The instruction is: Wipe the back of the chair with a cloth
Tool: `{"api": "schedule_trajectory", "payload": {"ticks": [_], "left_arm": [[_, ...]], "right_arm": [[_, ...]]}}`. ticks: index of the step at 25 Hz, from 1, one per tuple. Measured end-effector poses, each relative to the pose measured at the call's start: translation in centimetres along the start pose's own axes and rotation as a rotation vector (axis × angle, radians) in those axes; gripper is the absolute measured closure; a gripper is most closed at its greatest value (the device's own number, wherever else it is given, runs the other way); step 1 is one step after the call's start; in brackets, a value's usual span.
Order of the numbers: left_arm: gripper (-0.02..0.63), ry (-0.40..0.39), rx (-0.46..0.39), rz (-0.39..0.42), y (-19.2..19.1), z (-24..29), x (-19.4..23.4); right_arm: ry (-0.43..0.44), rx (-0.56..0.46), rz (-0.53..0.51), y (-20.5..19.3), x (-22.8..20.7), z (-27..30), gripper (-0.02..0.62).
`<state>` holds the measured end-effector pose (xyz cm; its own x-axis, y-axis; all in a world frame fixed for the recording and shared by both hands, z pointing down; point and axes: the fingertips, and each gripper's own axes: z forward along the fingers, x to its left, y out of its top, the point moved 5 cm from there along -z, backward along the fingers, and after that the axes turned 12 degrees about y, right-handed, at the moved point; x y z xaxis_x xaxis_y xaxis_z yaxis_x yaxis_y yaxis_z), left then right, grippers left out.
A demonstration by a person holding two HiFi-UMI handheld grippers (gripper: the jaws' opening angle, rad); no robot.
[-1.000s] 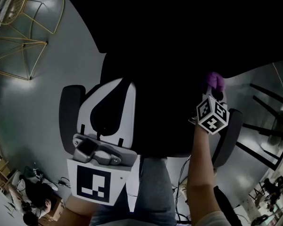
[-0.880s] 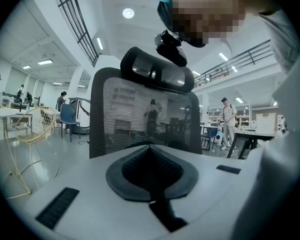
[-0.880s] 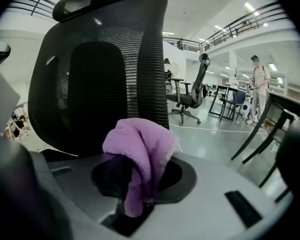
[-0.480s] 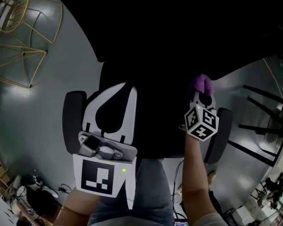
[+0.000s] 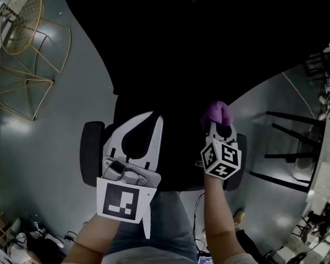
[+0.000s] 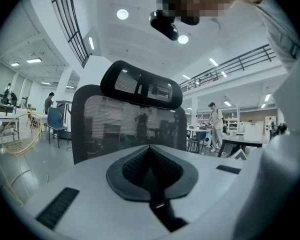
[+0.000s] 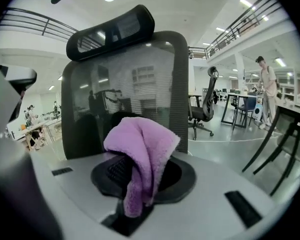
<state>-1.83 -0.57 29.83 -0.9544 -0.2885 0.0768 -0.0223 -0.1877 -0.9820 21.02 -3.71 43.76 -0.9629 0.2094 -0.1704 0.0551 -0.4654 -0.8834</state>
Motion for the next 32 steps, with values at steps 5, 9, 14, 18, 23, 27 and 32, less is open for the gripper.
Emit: {"api": "schedule_trajectory", "payload": {"ticks": [5,9,14,18,23,27,32], "left_arm": [[0.594,-0.038,-0.021,0.026,2.2,-0.5,-0.9],[0.594,-0.078,-0.043,0.069,4.0,-1.2,-1.9],[0.594,-0.096,-0.075,0.039,6.0,-1.7,-2.1],[0.594,-0.113,-0.086,0.021,6.9,-2.2,-2.6],[0.594,-0.145,-0.090,0.052,7.5,-2.8,-3.4],[0.594,-0.167,-0.089,0.037,8.1,-2.9,-4.1],[0.594,-0.203,-0.101,0.041,8.7,-3.0,-5.1]], "right_arm": [[0.043,-0.030,-0.003,3.3,2.1,-2.0,0.494],[0.100,-0.043,-0.028,5.8,4.4,-4.0,0.494],[0.147,-0.063,-0.055,8.4,6.8,-6.0,0.494],[0.158,-0.081,-0.058,9.8,7.7,-7.8,0.494],[0.177,-0.102,-0.056,11.3,9.0,-10.3,0.494],[0.193,-0.137,-0.086,12.9,10.0,-11.9,0.495],[0.198,-0.205,-0.089,15.1,10.6,-13.8,0.494]]}}
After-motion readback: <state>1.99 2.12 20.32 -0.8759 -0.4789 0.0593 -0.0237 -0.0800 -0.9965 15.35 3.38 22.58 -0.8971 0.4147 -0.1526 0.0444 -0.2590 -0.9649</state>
